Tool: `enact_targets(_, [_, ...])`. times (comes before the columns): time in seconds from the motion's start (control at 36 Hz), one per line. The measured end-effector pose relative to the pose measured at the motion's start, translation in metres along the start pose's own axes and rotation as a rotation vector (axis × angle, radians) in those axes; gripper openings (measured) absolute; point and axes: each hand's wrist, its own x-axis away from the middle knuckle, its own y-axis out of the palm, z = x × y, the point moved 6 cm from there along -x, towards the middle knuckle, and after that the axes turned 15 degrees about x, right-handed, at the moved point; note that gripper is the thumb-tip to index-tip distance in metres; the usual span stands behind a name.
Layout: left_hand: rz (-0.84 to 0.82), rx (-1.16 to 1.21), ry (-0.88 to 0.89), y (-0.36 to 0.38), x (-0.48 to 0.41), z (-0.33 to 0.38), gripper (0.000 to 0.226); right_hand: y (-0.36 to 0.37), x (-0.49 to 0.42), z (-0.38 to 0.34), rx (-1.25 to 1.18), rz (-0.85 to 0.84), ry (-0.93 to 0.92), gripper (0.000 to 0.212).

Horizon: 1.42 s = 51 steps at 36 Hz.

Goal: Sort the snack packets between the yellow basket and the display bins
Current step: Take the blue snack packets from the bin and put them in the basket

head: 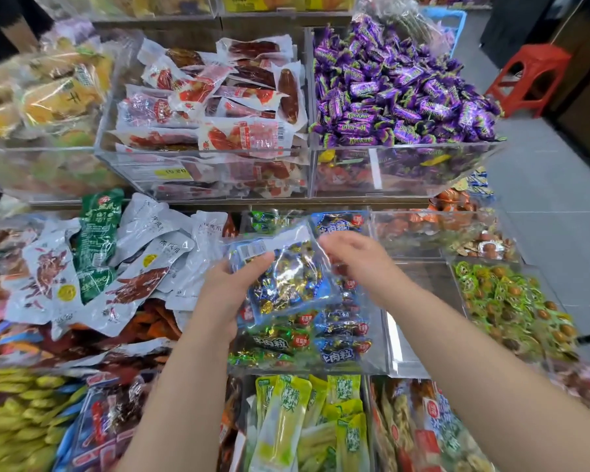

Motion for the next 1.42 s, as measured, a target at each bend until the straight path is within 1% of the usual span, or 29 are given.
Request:
enact_targets(0.03, [-0.018,-0.005,0.007,0.004,0.001,-0.003,0.057,0.008,0.009,-0.001,0.064,-0.08,-0.016,0.003])
enact_targets(0.06, [-0.024,0.0,0.011,0.009,0.003,-0.006,0.045,0.016,0.017,0.001,0.123,-0.154,-0.025,0.016])
enact_targets(0.08, [-0.024,-0.001,0.02,0.011,0.004,-0.008,0.043,0.022,0.024,0.005,0.152,-0.209,-0.027,0.034])
enact_targets(0.11, [-0.023,-0.001,0.031,0.014,0.006,-0.009,0.048,0.025,0.028,0.011,0.137,-0.227,-0.016,0.054])
enact_targets(0.17, [0.018,-0.01,0.049,0.016,0.009,-0.01,0.083,0.027,0.033,0.019,0.021,-0.205,0.048,0.075])
enact_targets(0.19, [0.053,-0.015,0.055,0.013,0.01,-0.011,0.096,0.025,0.037,0.02,-0.032,-0.171,0.07,0.075])
enact_targets(0.25, [0.103,-0.001,0.054,0.007,0.012,-0.012,0.106,0.013,0.043,0.022,-0.102,-0.018,0.116,0.068])
enact_targets(0.33, [0.162,0.028,0.06,-0.005,0.015,-0.011,0.103,-0.013,0.048,0.028,-0.223,0.228,0.156,0.061])
enact_targets(0.39, [0.204,0.034,0.079,-0.016,0.015,-0.009,0.101,-0.026,0.051,0.031,-0.305,0.303,0.191,0.05])
enact_targets(0.47, [0.216,0.069,0.084,-0.025,0.019,-0.007,0.1,-0.037,0.051,0.033,-0.388,0.319,0.304,0.03])
enact_targets(0.53, [0.223,0.076,0.07,-0.03,0.022,-0.01,0.09,-0.04,0.046,0.033,-0.362,0.295,0.375,0.018])
enact_targets(0.58, [0.216,0.069,0.068,-0.032,0.026,-0.011,0.061,-0.04,0.035,0.029,-0.316,0.272,0.407,0.021])
enact_targets(0.61, [0.21,0.068,0.068,-0.032,0.03,-0.011,0.056,-0.04,0.029,0.024,-0.294,0.254,0.408,0.029])
enact_targets(0.67, [0.192,0.086,0.064,-0.031,0.035,-0.011,0.085,-0.038,0.017,0.013,-0.218,0.174,0.391,0.052])
enact_targets(0.69, [0.19,0.093,0.062,-0.032,0.037,-0.012,0.099,-0.037,0.012,0.007,-0.125,0.113,0.363,0.06])
enact_targets(0.72, [0.195,0.089,0.068,-0.033,0.038,-0.012,0.105,-0.037,0.007,0.003,0.036,0.061,0.323,0.064])
enact_targets(0.81, [0.233,0.084,0.065,-0.042,0.039,-0.016,0.093,-0.034,-0.004,-0.01,0.619,0.012,0.138,0.067])
enact_targets(0.86, [0.246,0.077,0.071,-0.045,0.038,-0.015,0.076,-0.032,-0.011,-0.011,0.774,0.066,0.042,0.053])
enact_targets(0.94, [0.254,0.081,0.079,-0.046,0.037,-0.015,0.094,-0.037,-0.02,-0.008,1.007,0.187,-0.071,0.034])
enact_targets(1.0, [0.268,0.07,0.092,-0.047,0.036,-0.015,0.09,-0.043,-0.022,-0.011,1.29,0.289,-0.197,0.031])
enact_targets(1.03, [0.265,0.072,0.093,-0.046,0.036,-0.015,0.078,-0.043,-0.022,-0.014,1.369,0.308,-0.275,0.031])
enact_targets(1.08, [0.244,0.073,0.068,-0.042,0.037,-0.015,0.046,-0.037,-0.023,-0.017,1.431,0.252,-0.388,0.035])
enact_targets(1.11, [0.236,0.061,0.055,-0.04,0.039,-0.015,0.037,-0.034,-0.024,-0.017,1.458,0.221,-0.415,0.039])
enact_targets(1.17, [0.234,0.036,0.051,-0.038,0.037,-0.015,0.031,-0.028,-0.025,-0.016,1.532,0.192,-0.448,0.045])
enact_targets(1.22, [0.226,0.034,0.043,-0.036,0.034,-0.014,0.036,-0.025,-0.024,-0.017,1.6,0.181,-0.479,0.049])
enact_targets(1.31, [0.193,0.051,0.061,-0.027,0.028,-0.012,0.028,-0.026,-0.027,-0.02,1.597,0.136,-0.51,0.045])
enact_targets(1.33, [0.179,0.055,0.071,-0.024,0.027,-0.01,0.032,-0.028,-0.03,-0.021,1.568,0.113,-0.496,0.041])
enact_targets(1.36, [0.171,0.055,0.075,-0.02,0.026,-0.009,0.046,-0.03,-0.033,-0.021,1.503,0.101,-0.451,0.037])
enact_targets(1.42, [0.149,0.065,0.052,-0.015,0.022,-0.009,0.089,-0.042,-0.039,-0.019,1.236,0.149,-0.279,0.031])
